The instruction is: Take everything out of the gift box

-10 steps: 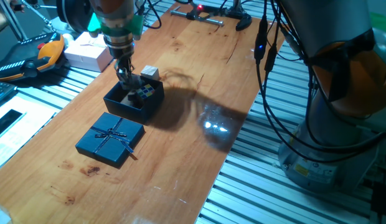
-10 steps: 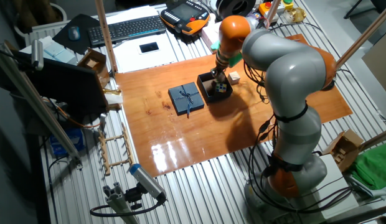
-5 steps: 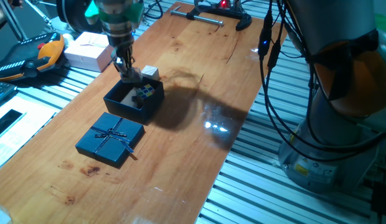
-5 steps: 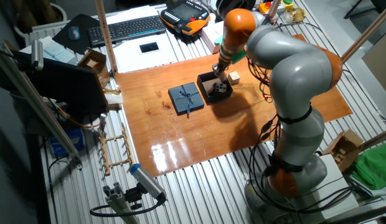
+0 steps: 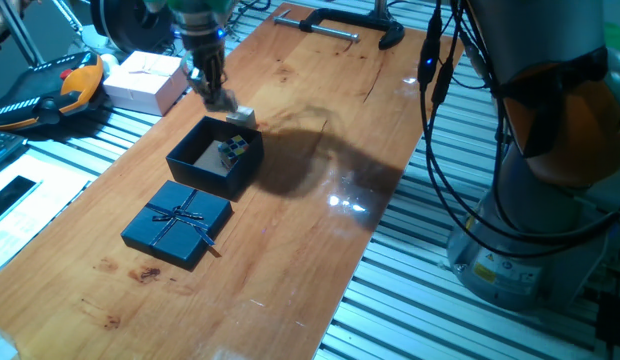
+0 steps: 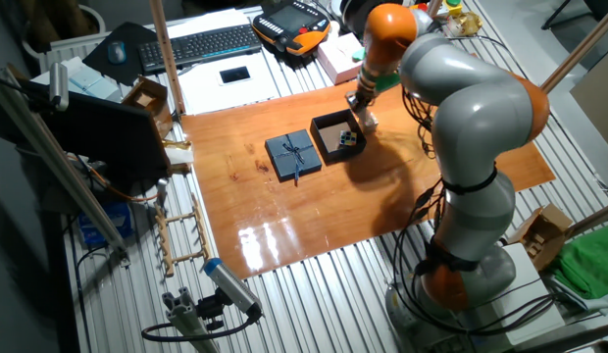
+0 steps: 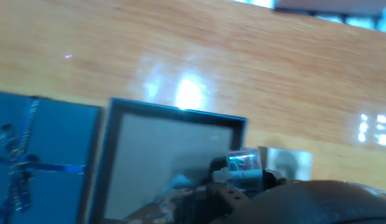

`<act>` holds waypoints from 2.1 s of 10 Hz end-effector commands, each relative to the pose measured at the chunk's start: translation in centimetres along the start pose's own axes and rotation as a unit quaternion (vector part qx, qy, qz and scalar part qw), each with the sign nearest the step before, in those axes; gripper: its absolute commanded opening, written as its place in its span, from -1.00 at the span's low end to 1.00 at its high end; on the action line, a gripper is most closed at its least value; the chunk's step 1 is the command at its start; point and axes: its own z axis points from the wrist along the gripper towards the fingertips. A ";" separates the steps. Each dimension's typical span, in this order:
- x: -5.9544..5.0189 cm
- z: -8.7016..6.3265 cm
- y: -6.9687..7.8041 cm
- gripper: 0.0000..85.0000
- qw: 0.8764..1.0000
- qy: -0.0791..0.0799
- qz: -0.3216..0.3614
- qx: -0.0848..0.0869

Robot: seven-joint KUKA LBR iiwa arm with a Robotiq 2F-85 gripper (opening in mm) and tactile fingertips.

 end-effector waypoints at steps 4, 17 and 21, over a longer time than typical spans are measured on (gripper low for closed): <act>1.3 0.8 -4.0 -0.98 1.000 -0.003 0.022 0.012; 4.7 6.8 -9.2 -0.98 0.999 -0.004 0.040 0.016; 5.2 8.8 -9.5 -0.98 0.999 -0.010 0.051 -0.008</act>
